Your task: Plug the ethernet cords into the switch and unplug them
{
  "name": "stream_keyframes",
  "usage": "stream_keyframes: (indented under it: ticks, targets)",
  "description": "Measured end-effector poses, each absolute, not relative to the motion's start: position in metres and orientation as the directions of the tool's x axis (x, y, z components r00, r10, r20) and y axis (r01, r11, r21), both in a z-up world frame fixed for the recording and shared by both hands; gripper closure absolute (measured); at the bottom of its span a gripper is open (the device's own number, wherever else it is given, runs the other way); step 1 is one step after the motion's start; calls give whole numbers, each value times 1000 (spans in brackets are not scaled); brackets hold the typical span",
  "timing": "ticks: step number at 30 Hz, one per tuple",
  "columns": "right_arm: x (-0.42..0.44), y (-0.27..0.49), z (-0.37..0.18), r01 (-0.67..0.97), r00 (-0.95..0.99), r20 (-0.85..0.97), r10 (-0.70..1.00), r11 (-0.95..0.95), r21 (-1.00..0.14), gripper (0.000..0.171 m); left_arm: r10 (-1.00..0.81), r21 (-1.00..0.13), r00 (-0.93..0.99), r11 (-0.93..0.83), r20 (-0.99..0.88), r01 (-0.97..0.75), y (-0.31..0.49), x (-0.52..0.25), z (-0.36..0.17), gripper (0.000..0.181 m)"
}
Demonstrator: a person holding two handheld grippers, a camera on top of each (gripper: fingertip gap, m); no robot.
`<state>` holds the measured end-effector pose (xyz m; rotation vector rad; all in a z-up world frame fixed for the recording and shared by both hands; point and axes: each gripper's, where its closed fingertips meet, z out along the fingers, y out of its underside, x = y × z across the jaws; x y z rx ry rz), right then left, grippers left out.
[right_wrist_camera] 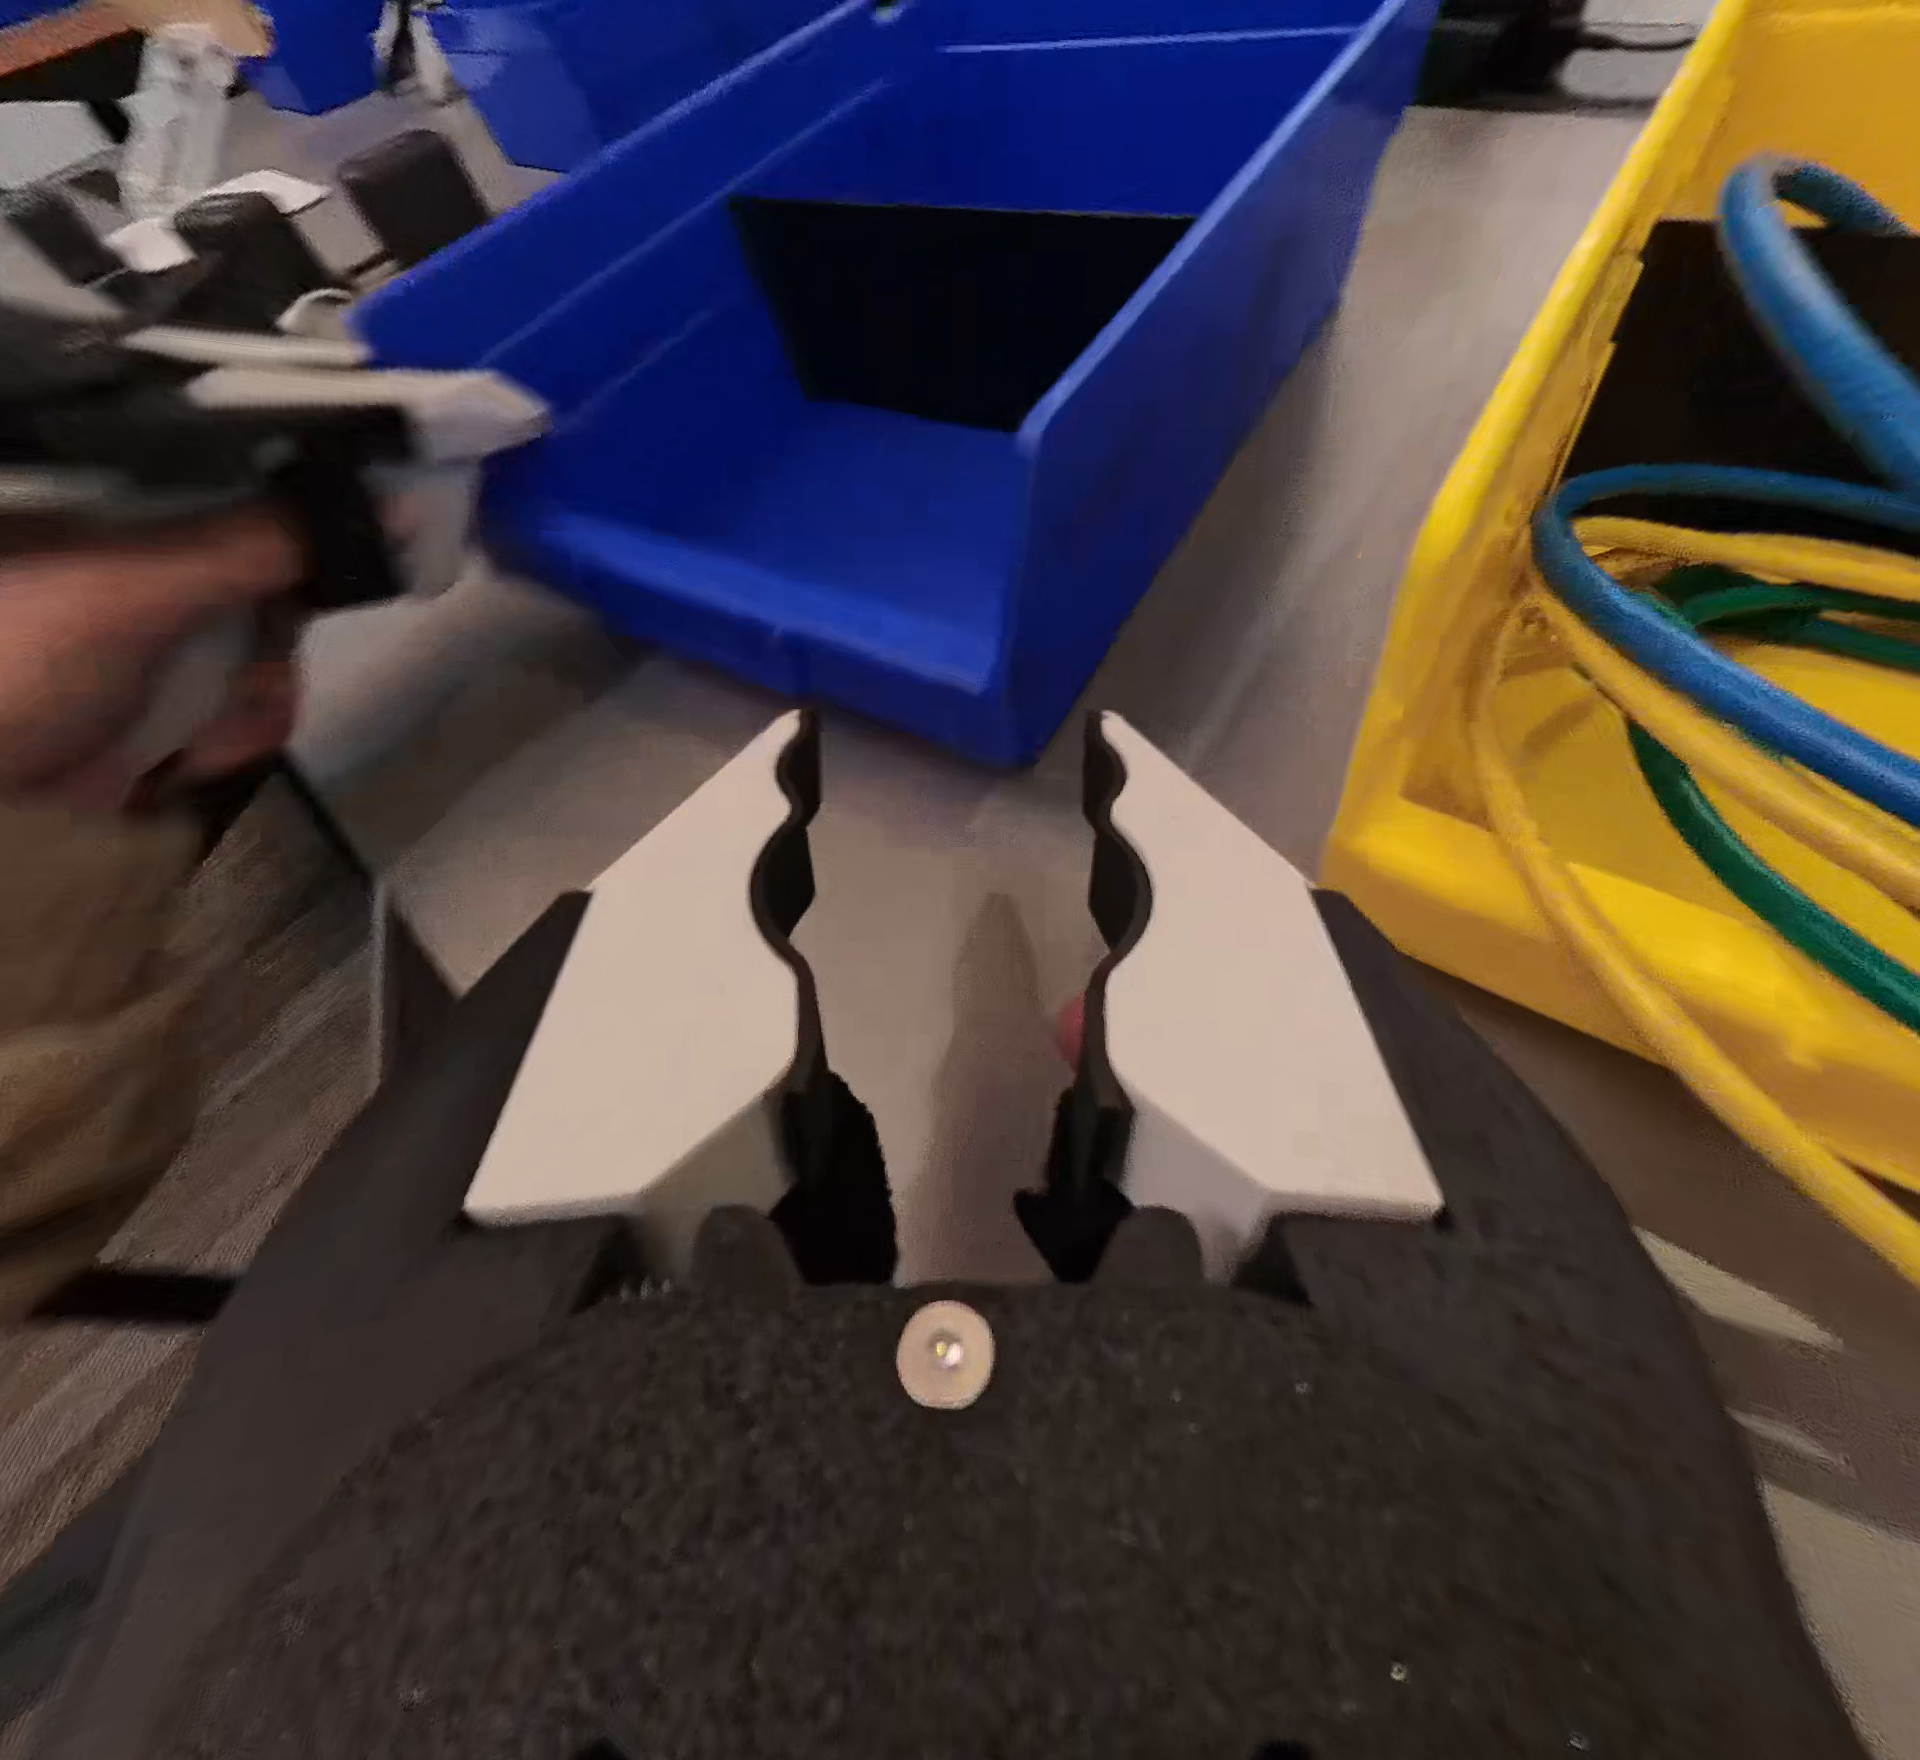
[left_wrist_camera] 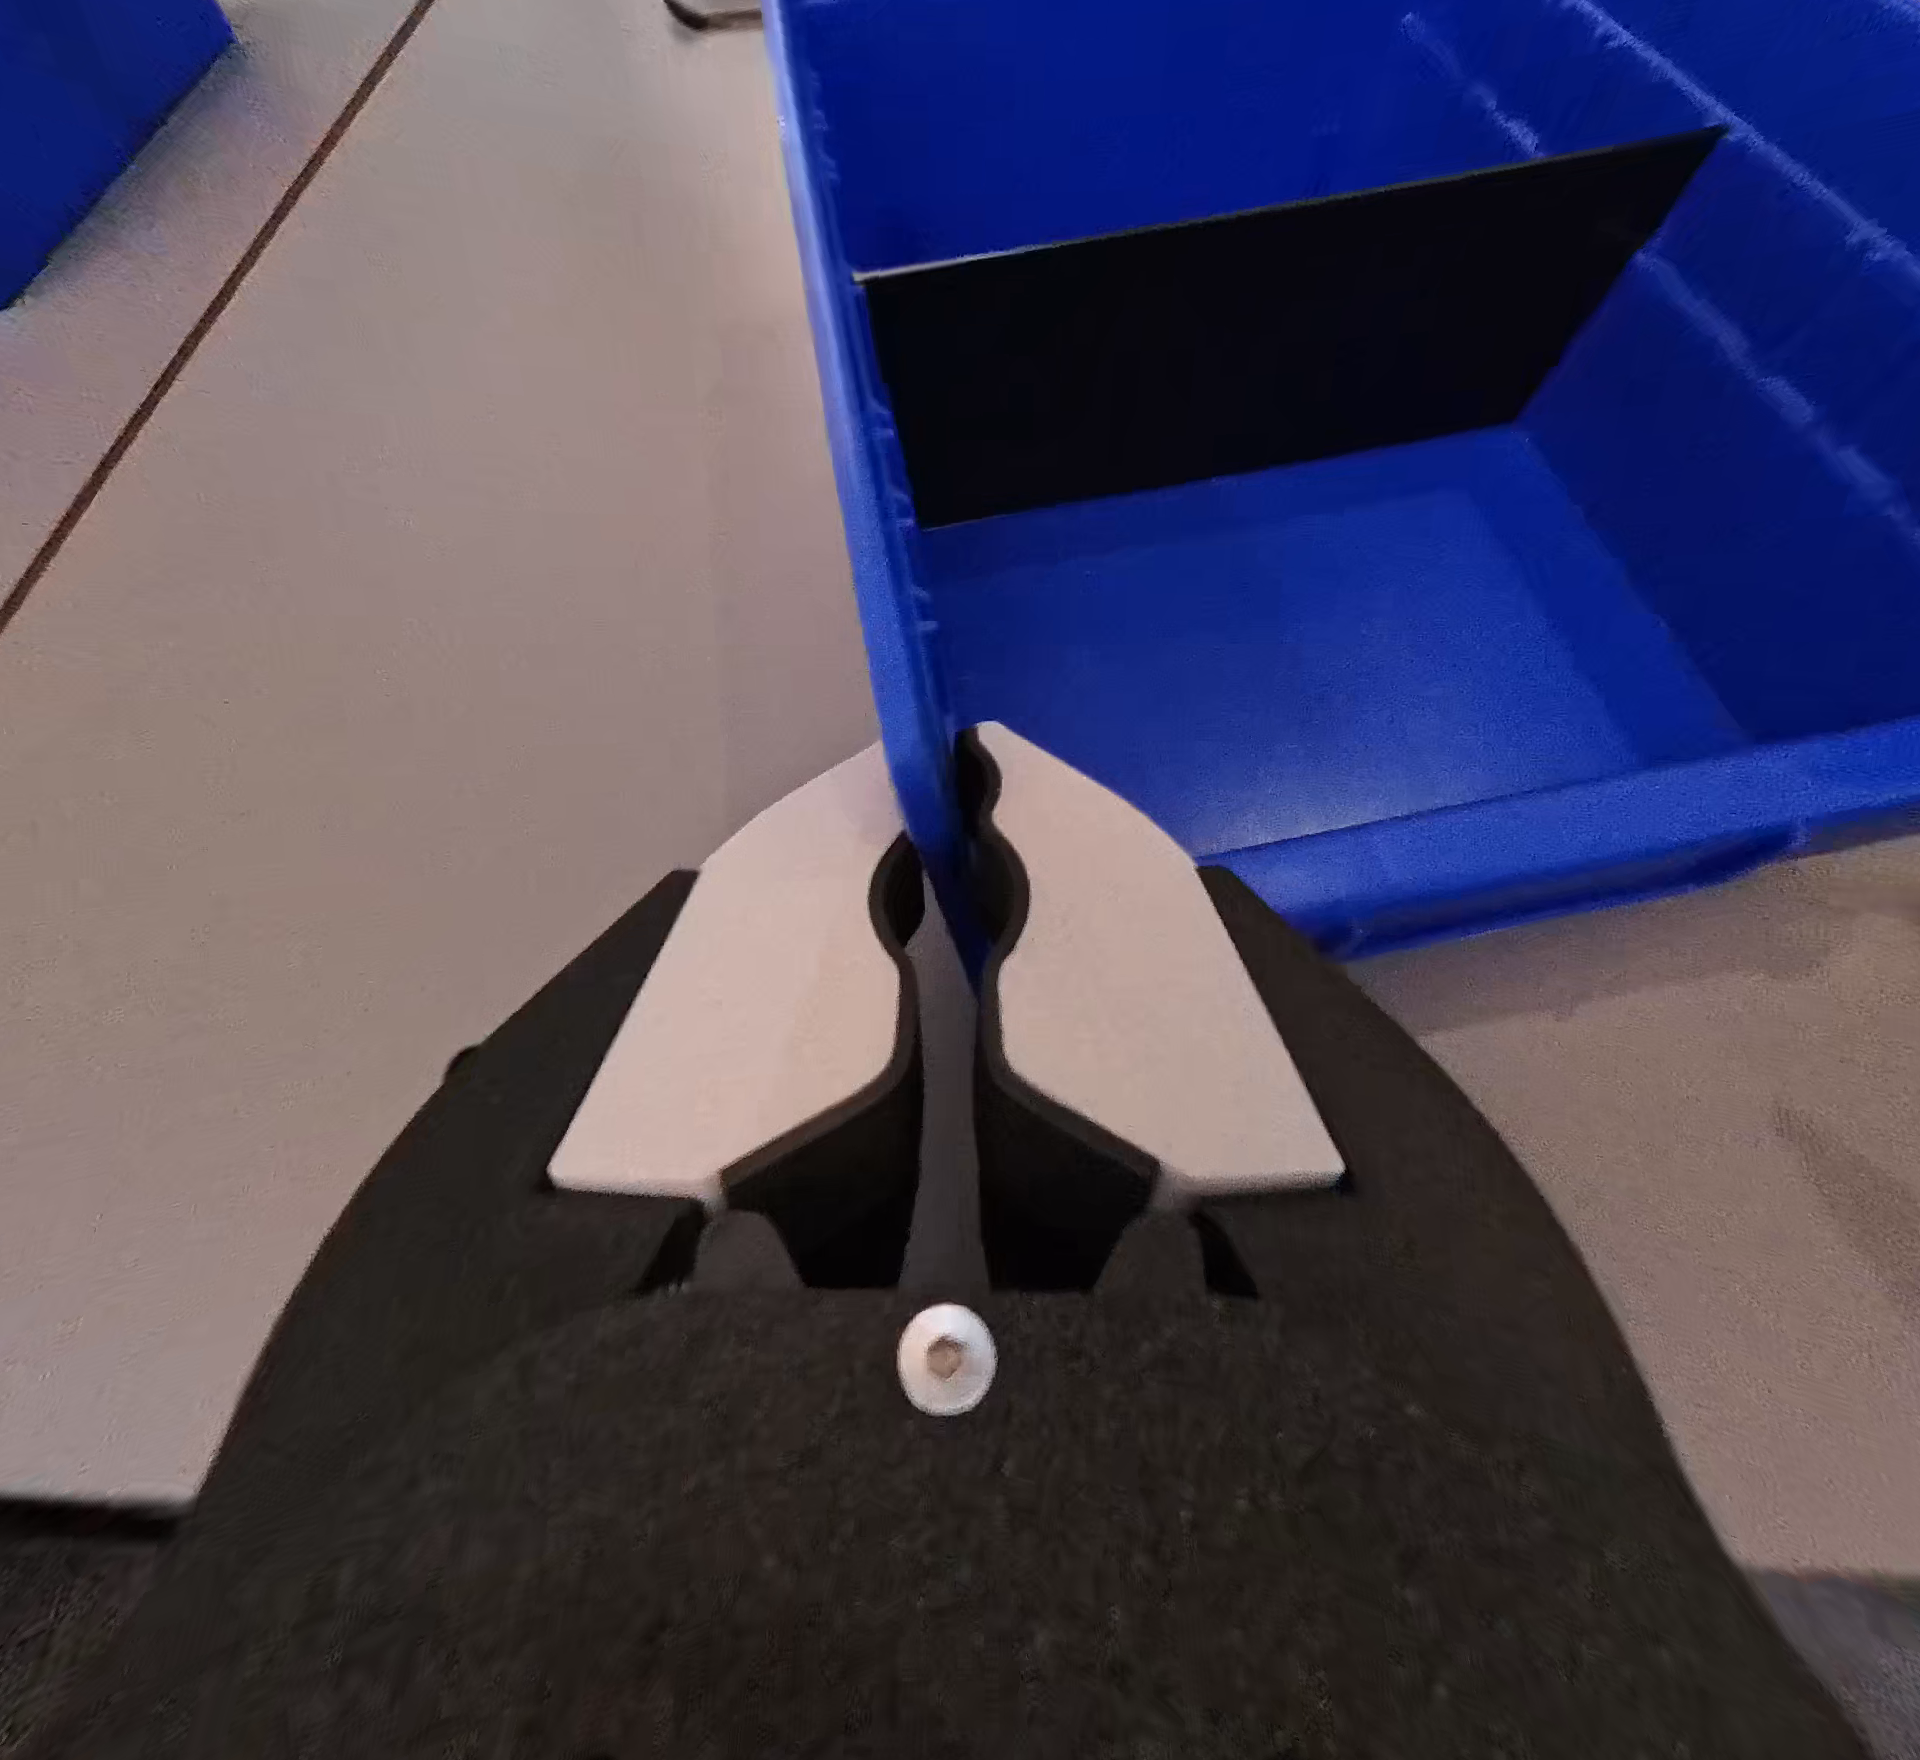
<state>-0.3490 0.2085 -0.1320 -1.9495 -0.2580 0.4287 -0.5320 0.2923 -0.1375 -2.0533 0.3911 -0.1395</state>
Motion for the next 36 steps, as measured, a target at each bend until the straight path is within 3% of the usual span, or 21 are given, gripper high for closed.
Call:
stream_keyframes:
  ticks: [1, 3, 6, 8, 12, 16, 22, 25, 29, 33, 36]
  targets:
    - [-349, 216, -135, -26, 932, -167, 322, -399, -916, 116, -329, -865, 942, -449, -72, -223, 278, -534, -138, 177]
    - [-349, 228, -139, -42, 958, -150, 245, -398, -916, 118, -320, -860, 945, -461, -68, -218, 252, -539, -138, 177]
    - [-357, 229, -132, -42, 961, -144, 235, -392, -919, 149, -313, -856, 946, -463, -86, -231, 221, -542, -137, 176]
    - [-353, 225, -125, 37, 977, -47, 210, -378, -925, 165, -282, -868, 948, -422, -148, -261, 206, -543, -129, 175]
    - [-341, 210, -78, 79, 981, 36, 189, -223, -972, 166, -240, -926, 958, -303, -153, -224, 192, -533, -93, 176]
    - [-298, 196, -5, 91, 993, 88, 76, -39, -995, 166, -262, -978, 956, -123, -131, -168, 201, -491, -23, 177]
    - [-148, 167, 92, 130, 978, 100, -181, 161, -978, 166, -415, -987, 902, 144, -123, -68, 217, -335, 74, 178]
    - [-56, 142, 110, 135, 956, 82, -282, 175, -975, 167, -511, -985, 854, 173, -102, -14, 212, -236, 89, 177]
    - [65, 106, 76, 111, 912, 79, -403, 55, -992, 166, -631, -997, 773, 75, -66, -24, 198, -106, 55, 178]
    - [158, 98, -16, 23, 910, 81, -407, -146, -989, 166, -635, -992, 772, -103, 4, -79, 188, -16, -20, 178]
    - [198, 95, -86, -165, 918, -62, -392, -233, -958, 167, -619, -964, 784, -232, 46, -127, 178, 21, -79, 177]
